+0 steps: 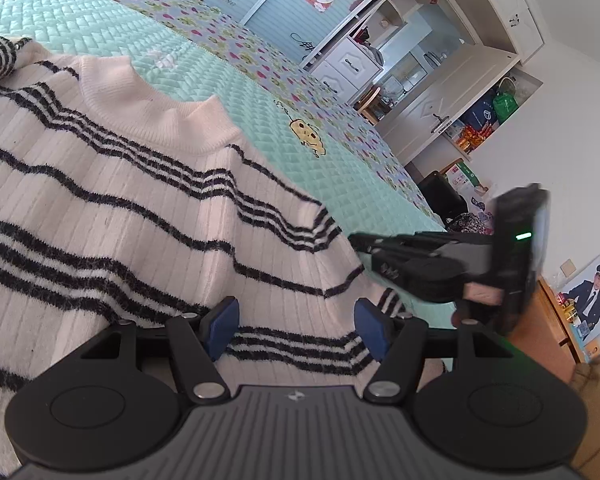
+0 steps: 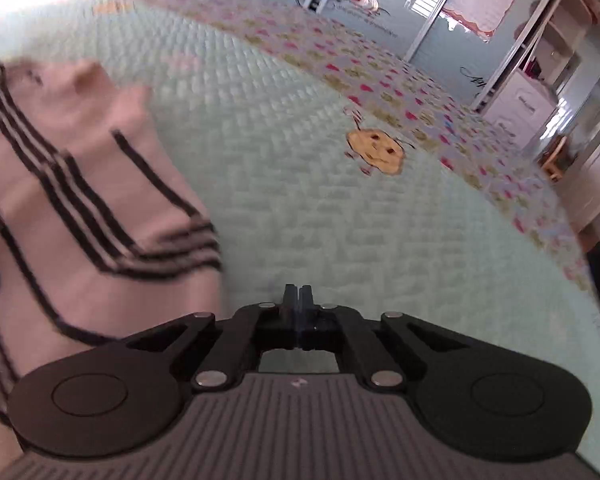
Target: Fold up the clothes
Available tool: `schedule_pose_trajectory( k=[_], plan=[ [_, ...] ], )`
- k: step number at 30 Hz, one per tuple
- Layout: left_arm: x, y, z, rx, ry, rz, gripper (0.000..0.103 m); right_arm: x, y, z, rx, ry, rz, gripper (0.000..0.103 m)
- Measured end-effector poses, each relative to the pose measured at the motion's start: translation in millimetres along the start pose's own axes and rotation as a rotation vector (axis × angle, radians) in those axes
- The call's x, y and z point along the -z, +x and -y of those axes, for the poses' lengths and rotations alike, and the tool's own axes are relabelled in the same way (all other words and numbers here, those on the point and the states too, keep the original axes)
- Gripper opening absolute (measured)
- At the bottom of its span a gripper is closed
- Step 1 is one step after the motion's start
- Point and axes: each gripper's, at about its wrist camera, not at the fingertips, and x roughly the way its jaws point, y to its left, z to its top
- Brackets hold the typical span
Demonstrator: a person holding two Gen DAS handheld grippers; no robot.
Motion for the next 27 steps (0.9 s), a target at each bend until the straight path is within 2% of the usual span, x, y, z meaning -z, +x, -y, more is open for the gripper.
schedule_pose_trajectory(
  k=[1, 2, 4, 5, 6, 7, 8, 9, 10, 12, 13, 14, 15, 16, 17, 19, 20, 22, 27],
  plan=[
    [0.2, 0.2, 0.1, 0.000, 0.002, 0.001, 0.067, 3.2, 4.5, 4.7, -0.018, 0.037, -0.002, 0.000],
    [0.5, 0.3, 0.1, 0.001, 0.005, 0.002, 0.067, 6.0, 1.6, 15.1, -0.049, 0.129, 0.019, 0.000],
    [0.4, 0.6, -0.6, 0.003, 0.003, 0.003, 0.067, 11.6, -5.4, 36.7, -0.112, 0.320, 0.066, 0.001],
    [0.3, 0.7, -1.2, 0.004, 0.000, 0.003, 0.067, 18.8, -12.5, 51.3, -0.164, 0.461, 0.108, 0.003],
    [0.3, 0.4, -1.6, 0.005, -0.005, 0.004, 0.067, 24.4, -17.7, 62.3, -0.216, 0.564, 0.132, 0.014],
    [-0.1, -0.2, -2.0, 0.006, -0.015, 0.006, 0.067, 28.2, -16.9, 65.8, -0.290, 0.618, 0.120, 0.039],
    [-0.7, -1.8, -2.7, 0.008, -0.029, 0.013, 0.067, 31.9, -15.6, 68.8, -0.365, 0.668, 0.106, 0.052],
    [-1.5, -4.9, -3.2, 0.009, -0.041, 0.030, 0.066, 35.6, -14.3, 71.7, -0.440, 0.717, 0.091, 0.070],
    [-2.9, -13.0, -3.1, 0.005, -0.046, 0.081, 0.066, 39.2, -13.0, 74.6, -0.516, 0.766, 0.075, 0.072],
    [-5.6, -29.3, -3.1, -0.003, -0.056, 0.185, 0.066, 34.2, -8.9, 60.4, -0.510, 0.724, 0.025, 0.072],
    [-6.4, -38.7, -4.5, -0.007, -0.062, 0.248, 0.067, 32.2, -8.4, 55.3, -0.507, 0.708, 0.026, 0.074],
    [-7.0, -47.3, -6.5, -0.011, -0.073, 0.307, 0.070, 30.2, -7.9, 50.5, -0.504, 0.693, 0.029, 0.073],
    [-6.9, -53.3, -10.9, -0.017, -0.099, 0.353, 0.079, 28.2, -7.5, 45.6, -0.502, 0.678, 0.032, 0.060],
    [-7.2, -57.2, -15.3, -0.029, -0.124, 0.385, 0.083, 26.3, -7.1, 41.3, -0.494, 0.656, 0.022, 0.019],
    [-8.7, -54.3, -20.2, -0.061, -0.146, 0.367, 0.085, 24.4, -6.8, 37.0, -0.486, 0.634, 0.011, 0.003],
    [-11.7, -44.7, -30.5, -0.115, -0.194, 0.304, 0.085, 19.9, -13.0, 26.6, -0.426, 0.569, 0.012, 0.004],
    [-13.1, -40.5, -35.3, -0.134, -0.216, 0.274, 0.082, 15.1, -16.3, 20.4, -0.349, 0.481, 0.011, 0.004],
    [-14.0, -44.1, -39.8, -0.143, -0.237, 0.292, 0.078, 8.6, -21.1, 5.6, -0.154, 0.267, 0.006, 0.003],
    [-14.4, -46.9, -48.2, -0.162, -0.264, 0.306, 0.078, 14.2, -13.3, 25.1, -0.172, 0.388, -0.008, 0.004]
  ],
)
